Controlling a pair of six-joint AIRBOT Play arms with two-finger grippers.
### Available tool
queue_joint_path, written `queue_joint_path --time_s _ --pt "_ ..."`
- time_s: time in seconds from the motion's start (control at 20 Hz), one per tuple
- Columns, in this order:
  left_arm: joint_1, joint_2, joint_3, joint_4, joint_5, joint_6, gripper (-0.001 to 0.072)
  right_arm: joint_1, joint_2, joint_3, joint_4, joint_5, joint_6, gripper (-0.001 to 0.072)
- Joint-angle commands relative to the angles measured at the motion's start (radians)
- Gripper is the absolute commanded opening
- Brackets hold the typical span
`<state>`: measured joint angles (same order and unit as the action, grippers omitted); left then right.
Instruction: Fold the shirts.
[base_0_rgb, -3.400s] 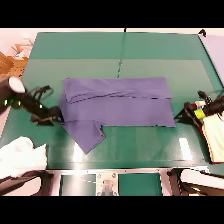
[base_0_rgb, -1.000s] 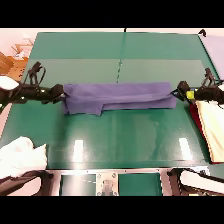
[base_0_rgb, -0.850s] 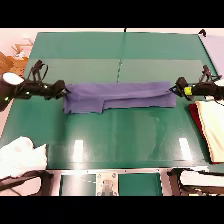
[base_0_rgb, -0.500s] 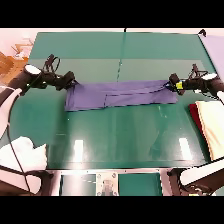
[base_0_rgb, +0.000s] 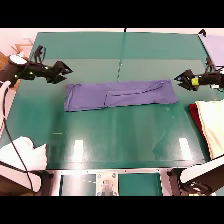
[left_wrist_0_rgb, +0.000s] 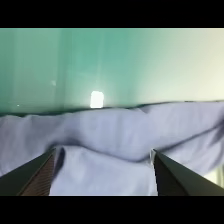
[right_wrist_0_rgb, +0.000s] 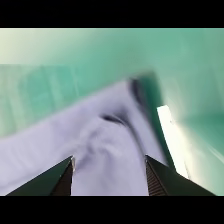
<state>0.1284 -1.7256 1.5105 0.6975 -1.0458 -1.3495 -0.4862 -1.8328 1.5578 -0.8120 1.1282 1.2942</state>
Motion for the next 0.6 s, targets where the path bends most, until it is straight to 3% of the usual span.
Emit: queue_joint_path --time_s 0.0,0.4,0.45,0.5,0.55 --pt "0.01 0.0 0.035 -0.005 -0.13 -0.011 0.0674 -0.052 -0.053 0.02 -0.027 0.124 -0.025 0.0513" --pt "-0.105 0.0 0.035 -0.027 -0.158 -0.003 0.0669 0.024 -0.18 0.02 0.009 0.18 -0.082 0.0492" --pt "-0.127 0.0 0.035 -0.027 -0.15 -0.002 0.0522 0.035 -0.183 0.021 0.022 0.177 -0.092 0.0374" --pt "-0.153 0.0 0.035 -0.027 -0.138 0.013 0.0215 0.044 -0.183 0.022 0.039 0.175 -0.1 0.0198" --pt "-0.179 0.0 0.035 -0.027 -0.123 0.029 0.0016 0.049 -0.182 0.031 0.053 0.177 -0.103 0.0057"
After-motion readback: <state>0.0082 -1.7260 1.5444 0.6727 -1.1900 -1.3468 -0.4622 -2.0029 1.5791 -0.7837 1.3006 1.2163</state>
